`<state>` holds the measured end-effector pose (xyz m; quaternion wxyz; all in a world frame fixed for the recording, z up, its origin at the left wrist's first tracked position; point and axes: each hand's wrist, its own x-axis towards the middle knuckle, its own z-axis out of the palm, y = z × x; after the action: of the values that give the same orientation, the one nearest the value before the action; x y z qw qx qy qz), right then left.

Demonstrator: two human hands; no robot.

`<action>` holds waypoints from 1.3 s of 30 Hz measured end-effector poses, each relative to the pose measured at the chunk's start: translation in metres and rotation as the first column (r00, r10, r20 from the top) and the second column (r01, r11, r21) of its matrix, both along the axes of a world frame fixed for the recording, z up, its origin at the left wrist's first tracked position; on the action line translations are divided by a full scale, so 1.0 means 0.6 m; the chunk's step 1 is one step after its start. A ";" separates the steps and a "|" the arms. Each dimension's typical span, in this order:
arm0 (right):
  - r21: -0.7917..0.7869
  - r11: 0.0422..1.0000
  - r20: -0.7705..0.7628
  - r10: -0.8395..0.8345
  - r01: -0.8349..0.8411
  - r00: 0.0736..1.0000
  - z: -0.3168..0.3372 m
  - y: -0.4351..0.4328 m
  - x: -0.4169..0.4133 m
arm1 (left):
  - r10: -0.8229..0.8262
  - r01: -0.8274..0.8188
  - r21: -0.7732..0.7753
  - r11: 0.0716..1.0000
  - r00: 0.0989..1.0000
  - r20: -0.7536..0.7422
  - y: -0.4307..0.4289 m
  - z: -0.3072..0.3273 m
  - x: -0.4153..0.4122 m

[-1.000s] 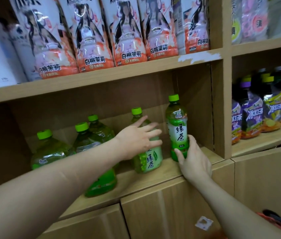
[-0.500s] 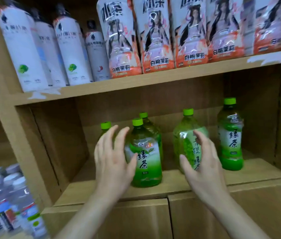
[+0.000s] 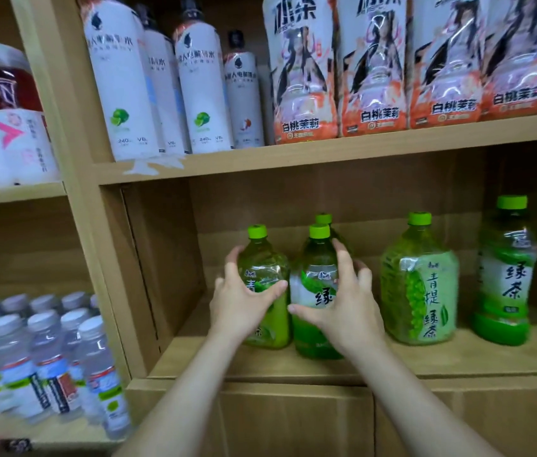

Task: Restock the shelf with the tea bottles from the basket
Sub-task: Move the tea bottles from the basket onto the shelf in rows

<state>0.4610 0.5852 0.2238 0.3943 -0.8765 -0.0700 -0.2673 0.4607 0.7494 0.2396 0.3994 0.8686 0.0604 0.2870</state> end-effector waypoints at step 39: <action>-0.125 0.992 0.167 0.038 -0.017 0.985 -0.024 0.036 -0.051 | 0.098 -0.114 0.504 0.856 0.994 0.059 0.090 0.119 0.017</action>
<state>0.4305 0.6070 0.2097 0.3357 -0.8723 -0.1315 -0.3302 0.4707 0.8032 0.3108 0.1417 0.9338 0.0242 0.3277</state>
